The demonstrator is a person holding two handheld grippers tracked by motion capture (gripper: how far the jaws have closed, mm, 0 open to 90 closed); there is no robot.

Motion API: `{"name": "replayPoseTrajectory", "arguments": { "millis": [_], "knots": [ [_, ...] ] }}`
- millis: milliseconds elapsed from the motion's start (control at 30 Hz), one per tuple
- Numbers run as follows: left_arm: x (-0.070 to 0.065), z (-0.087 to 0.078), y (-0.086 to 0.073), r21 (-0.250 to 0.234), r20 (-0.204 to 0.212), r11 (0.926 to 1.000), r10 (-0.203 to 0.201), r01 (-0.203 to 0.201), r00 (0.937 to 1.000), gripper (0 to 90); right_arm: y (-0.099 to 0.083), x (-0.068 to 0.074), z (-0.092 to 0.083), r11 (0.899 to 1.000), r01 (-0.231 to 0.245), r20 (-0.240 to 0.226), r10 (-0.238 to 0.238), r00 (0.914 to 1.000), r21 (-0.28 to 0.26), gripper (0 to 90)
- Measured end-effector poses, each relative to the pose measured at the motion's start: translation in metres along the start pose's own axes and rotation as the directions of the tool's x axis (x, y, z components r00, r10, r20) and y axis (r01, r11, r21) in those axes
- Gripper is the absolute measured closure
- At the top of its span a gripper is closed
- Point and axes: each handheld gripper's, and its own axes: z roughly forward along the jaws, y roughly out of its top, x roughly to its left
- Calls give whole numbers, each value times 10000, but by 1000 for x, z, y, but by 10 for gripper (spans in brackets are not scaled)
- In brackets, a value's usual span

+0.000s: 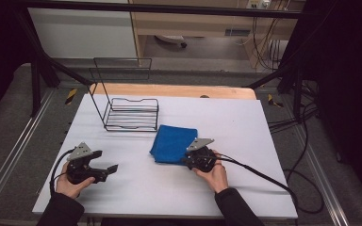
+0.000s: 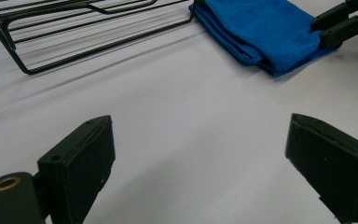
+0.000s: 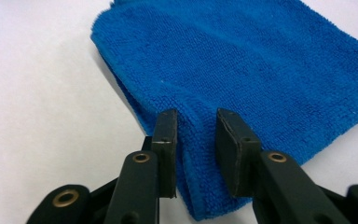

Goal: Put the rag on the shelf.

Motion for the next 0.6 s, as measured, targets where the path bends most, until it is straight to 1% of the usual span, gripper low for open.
{"name": "replayPoseTrajectory", "arguments": {
  "millis": [33,100,133,167,200,267,367,433,500,600],
  "knots": [
    [0,0,0,5,-5,10000,-9,9,10000,83,-1,-1,1,9999,118,78,-118,9999,47,766],
    [0,0,0,33,-12,10000,-13,13,10000,83,-1,-2,1,9998,213,123,-213,9997,38,823],
    [0,0,0,36,-8,10000,-8,9,10000,83,-1,-2,0,9996,297,133,-297,9995,-11,846],
    [0,0,0,31,0,10000,-12,12,10000,83,-1,-2,0,9996,297,133,-297,9995,-11,846],
    [0,0,0,18,0,10000,-28,28,10000,84,0,-2,-3,9991,414,112,-414,9991,-10,866],
    [0,0,0,21,9,10000,-31,31,10000,84,1,-3,-5,9989,469,104,-468,9988,-73,869],
    [0,0,0,22,-2,10000,-42,42,10000,85,3,-3,-12,9983,551,12,-551,9985,-177,876],
    [0,0,0,23,4,10000,-56,56,10000,84,4,-3,-16,9981,598,-5,-598,9982,-123,877],
    [0,0,0,30,1,10000,-50,50,10000,85,1,-2,-22,9990,454,-143,-454,9989,-23,878],
    [0,0,0,58,-8,10000,-31,31,10000,85,-2,0,-25,9994,337,-268,-334,9991,117,877]
  ]
}}
